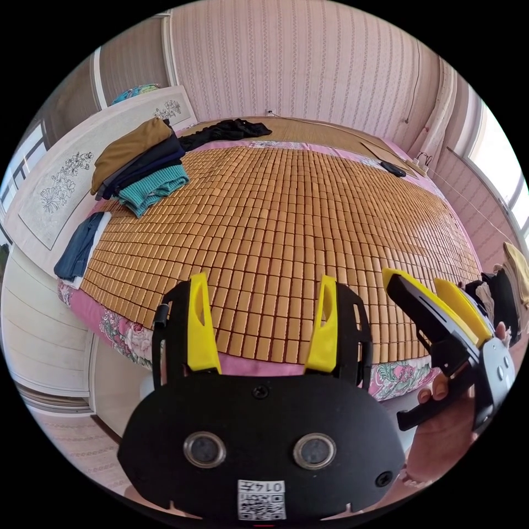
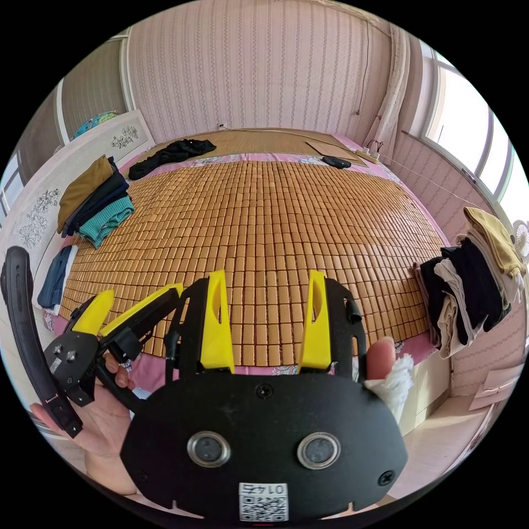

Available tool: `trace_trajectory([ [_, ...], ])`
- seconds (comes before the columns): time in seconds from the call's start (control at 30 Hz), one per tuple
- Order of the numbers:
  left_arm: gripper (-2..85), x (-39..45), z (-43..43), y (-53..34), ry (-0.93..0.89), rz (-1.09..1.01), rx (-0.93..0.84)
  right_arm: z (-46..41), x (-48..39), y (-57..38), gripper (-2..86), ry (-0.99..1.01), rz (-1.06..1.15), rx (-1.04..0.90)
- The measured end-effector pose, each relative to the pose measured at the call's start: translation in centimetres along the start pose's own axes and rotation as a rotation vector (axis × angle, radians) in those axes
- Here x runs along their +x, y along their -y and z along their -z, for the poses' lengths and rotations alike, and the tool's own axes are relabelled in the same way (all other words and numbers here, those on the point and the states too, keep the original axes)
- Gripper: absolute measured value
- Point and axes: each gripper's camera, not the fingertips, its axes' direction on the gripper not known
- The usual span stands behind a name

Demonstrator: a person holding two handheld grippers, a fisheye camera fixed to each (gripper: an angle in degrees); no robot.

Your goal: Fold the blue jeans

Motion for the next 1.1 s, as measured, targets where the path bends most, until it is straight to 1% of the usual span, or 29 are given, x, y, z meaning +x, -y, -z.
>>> trace_trajectory([
  [1.1,26.5,0.8,-1.8,2.3,-0.003,-0.001,0.002,-1.0,-0.4,1.1,19.4,-0.012,0.013,0.001],
])
